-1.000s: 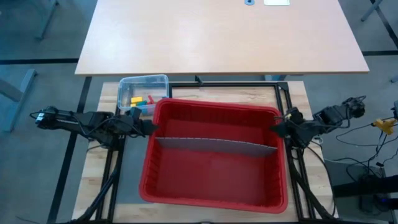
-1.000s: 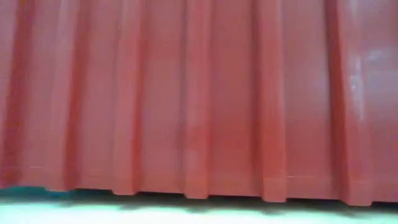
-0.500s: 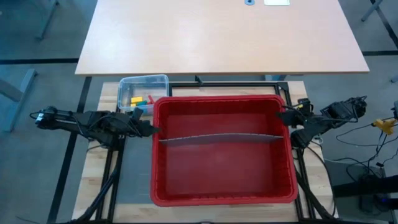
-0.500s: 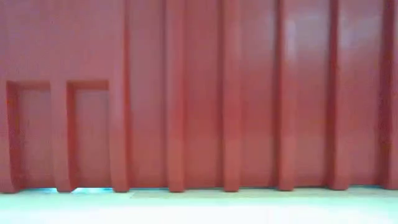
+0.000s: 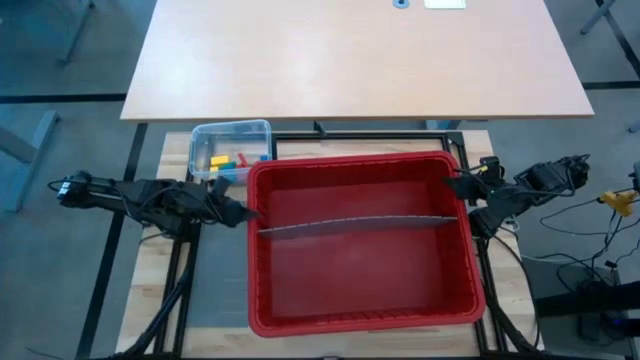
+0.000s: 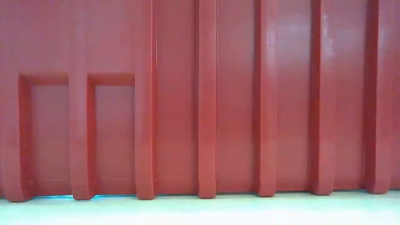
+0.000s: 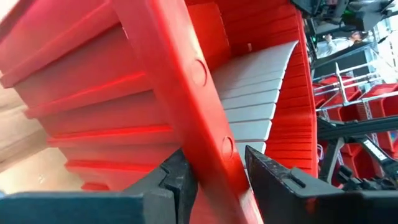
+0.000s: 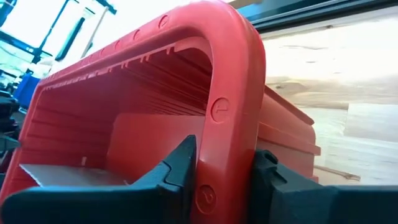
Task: Sort blocks
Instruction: Insert the bin divider into the red bin
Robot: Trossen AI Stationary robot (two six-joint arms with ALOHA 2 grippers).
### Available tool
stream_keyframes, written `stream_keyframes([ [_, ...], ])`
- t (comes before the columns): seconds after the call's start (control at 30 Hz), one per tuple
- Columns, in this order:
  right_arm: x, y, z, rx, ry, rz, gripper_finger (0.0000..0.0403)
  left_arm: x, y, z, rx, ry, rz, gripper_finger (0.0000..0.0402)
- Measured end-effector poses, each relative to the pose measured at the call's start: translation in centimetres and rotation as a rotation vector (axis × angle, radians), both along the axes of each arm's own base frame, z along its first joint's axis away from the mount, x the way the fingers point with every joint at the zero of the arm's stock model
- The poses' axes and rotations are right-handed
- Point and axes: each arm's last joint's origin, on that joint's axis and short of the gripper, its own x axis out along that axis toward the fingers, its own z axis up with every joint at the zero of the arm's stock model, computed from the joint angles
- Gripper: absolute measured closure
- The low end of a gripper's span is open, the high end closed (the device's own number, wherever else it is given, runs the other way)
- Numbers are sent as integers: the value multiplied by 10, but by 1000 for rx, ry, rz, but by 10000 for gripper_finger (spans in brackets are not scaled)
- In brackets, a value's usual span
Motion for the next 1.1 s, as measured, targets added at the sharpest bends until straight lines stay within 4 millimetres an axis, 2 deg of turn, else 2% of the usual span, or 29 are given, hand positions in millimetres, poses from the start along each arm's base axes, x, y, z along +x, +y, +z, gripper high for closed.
stream_keyframes([
  [0.23, -3, -1, -3, -11, 37, -6, 316, -3, 1, 1, 31, -4, 3, 291],
  [0.53, -5, -2, -6, 14, 68, -15, 320, -13, 5, 6, 73, -39, 70, 292],
  [0.83, -8, -3, -9, 24, 109, -5, 312, -23, 17, 12, 271, -68, 327, 298],
  [0.97, -7, -3, -8, 25, 97, -11, 317, -19, 24, 10, 312, -27, 417, 302],
  [1.1, -7, -3, -8, 17, 101, -1, 312, -8, 33, 5, 307, 25, 418, 303],
])
